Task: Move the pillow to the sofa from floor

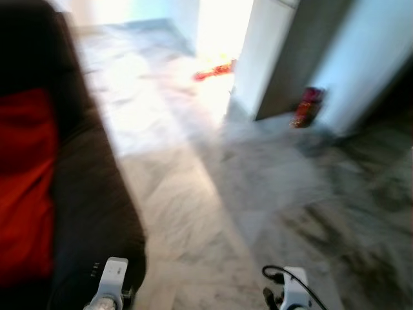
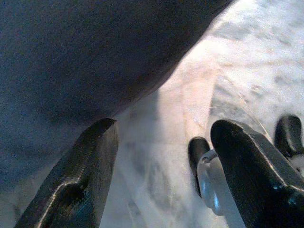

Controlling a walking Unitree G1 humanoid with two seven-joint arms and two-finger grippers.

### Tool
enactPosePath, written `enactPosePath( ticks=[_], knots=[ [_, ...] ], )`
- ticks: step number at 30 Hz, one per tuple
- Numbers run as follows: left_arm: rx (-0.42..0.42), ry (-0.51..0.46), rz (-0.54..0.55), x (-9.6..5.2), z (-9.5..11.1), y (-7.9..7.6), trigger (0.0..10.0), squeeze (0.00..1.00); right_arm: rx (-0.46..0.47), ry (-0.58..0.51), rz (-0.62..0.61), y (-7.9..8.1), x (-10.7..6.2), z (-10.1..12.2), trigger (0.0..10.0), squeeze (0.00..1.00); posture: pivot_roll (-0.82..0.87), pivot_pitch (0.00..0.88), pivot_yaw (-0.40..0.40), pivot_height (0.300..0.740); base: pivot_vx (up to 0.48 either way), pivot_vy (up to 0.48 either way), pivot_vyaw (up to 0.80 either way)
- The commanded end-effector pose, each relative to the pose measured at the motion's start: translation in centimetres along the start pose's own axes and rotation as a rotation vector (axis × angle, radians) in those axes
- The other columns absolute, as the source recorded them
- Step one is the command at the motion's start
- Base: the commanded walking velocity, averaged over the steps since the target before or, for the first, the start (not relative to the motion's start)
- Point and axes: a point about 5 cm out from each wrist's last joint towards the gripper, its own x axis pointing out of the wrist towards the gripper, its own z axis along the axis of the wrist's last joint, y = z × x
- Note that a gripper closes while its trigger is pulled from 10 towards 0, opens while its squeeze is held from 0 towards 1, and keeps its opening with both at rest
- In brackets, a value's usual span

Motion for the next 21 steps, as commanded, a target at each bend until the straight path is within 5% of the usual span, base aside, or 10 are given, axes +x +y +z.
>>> enactPosePath(
  ticks=[1, 21],
  knots=[
    [-0.012, -0.007, -0.031, 0.06, 0.26, -0.84, 10.0, 0.00, 0.004, 0.009, -0.027, -0.92, -0.10, -0.17, 10.0, 0.00, 0.10, 0.053, -0.058, 0.740, 0.000, 0.000, -0.68],
    [-0.022, -0.020, -0.033, 0.06, 0.36, -0.89, 10.0, 0.00, 0.031, 0.010, -0.061, -1.10, -0.12, -0.25, 10.0, 0.00, 0.10, 0.054, -0.059, 0.740, 0.000, 0.000, -0.67]
  ],
)
